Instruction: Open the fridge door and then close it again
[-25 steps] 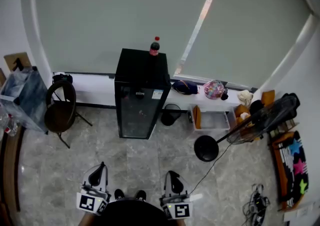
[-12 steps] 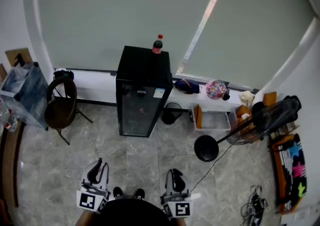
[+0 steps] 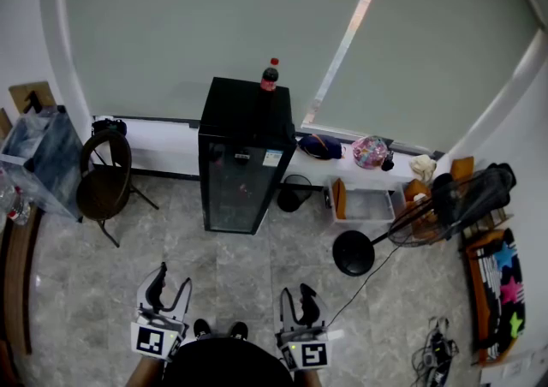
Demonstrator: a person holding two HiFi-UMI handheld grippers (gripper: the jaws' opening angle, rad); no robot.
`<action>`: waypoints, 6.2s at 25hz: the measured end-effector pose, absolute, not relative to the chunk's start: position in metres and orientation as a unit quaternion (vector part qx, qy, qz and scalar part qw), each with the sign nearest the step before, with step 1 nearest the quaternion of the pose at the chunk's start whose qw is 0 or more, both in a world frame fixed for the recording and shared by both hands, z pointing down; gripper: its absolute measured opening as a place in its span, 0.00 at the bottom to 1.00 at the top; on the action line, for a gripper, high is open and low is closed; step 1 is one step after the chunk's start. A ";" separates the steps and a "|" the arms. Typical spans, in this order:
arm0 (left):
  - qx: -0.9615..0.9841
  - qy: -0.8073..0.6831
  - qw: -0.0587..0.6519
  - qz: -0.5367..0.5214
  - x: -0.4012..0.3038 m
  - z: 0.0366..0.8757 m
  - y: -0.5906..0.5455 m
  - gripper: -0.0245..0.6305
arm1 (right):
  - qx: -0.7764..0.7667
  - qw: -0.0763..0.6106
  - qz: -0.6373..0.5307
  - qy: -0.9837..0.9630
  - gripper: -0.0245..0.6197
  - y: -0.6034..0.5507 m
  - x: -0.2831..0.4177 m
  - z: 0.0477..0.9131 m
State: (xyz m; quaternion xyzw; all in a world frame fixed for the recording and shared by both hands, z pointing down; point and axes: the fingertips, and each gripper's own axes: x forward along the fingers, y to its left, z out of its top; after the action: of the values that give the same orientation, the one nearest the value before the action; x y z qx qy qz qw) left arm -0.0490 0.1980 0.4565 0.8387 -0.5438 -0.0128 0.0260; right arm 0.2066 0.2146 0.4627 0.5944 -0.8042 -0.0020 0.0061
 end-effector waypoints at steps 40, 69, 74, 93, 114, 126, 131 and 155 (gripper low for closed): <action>0.842 -0.540 0.019 0.009 -0.101 0.460 0.198 0.79 | 0.618 0.005 -0.006 -0.786 0.69 0.231 0.169 0.453; 0.838 -0.541 0.047 0.044 -0.103 0.483 0.101 0.79 | 0.619 -0.011 -0.007 -0.785 0.69 0.129 0.174 0.458; 0.830 -0.552 0.068 0.041 -0.093 0.487 0.057 0.79 | 0.606 0.002 -0.015 -0.795 0.69 0.076 0.183 0.459; 0.802 -0.594 0.062 0.029 -0.049 0.486 -0.079 0.79 | 0.525 0.012 0.003 -0.851 0.69 -0.080 0.206 0.462; 0.817 -0.555 0.144 0.060 -0.077 0.582 -0.164 0.78 | 0.505 0.065 0.001 -0.860 0.69 -0.165 0.147 0.483; 0.834 -0.514 0.171 0.103 -0.088 0.654 -0.214 0.75 | 0.482 0.102 0.004 -0.870 0.69 -0.211 0.099 0.518; 0.846 -0.493 0.170 0.113 -0.072 0.679 -0.230 0.68 | 0.474 0.126 0.002 -0.872 0.69 -0.224 0.083 0.536; 0.856 -0.434 0.198 0.199 -0.059 0.770 -0.291 0.20 | 0.454 0.151 -0.004 -0.878 0.62 -0.264 0.055 0.551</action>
State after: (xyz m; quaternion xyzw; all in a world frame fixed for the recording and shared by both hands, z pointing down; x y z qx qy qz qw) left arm -0.0587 -0.2912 0.7703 0.8561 -0.4338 0.1991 0.1984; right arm 0.0555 -0.2640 0.5509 0.4540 -0.8781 -0.0041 0.1507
